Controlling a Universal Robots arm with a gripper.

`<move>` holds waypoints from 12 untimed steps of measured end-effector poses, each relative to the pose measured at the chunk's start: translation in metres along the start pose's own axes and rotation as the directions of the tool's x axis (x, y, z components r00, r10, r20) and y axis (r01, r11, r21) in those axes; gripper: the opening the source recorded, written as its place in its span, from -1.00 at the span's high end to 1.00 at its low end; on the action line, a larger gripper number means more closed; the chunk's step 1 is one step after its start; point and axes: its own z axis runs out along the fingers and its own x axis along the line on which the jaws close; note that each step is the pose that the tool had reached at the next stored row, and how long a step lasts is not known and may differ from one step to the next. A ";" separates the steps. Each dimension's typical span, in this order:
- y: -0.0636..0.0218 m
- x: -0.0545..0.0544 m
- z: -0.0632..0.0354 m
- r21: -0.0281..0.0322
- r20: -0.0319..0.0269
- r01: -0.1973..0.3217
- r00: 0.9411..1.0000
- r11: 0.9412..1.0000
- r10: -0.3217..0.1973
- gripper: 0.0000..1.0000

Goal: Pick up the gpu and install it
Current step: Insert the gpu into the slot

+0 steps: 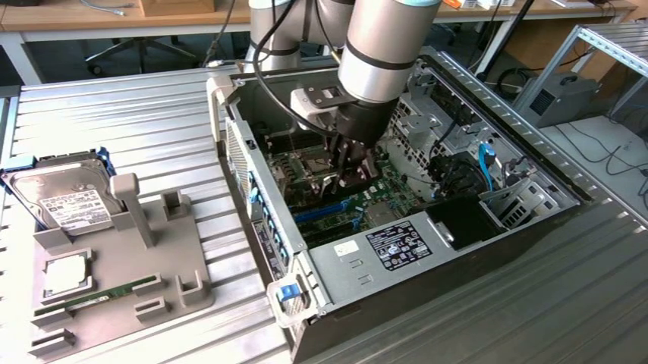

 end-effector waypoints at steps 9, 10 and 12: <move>0.0009 0.000 0.0063 0.000 0.000 0.000 1.000 1.000 0.000 0.46; 0.0011 0.000 0.0064 0.000 0.000 0.000 1.000 1.000 0.000 0.46; 0.0018 0.000 0.0069 0.000 0.000 0.000 1.000 1.000 0.000 0.46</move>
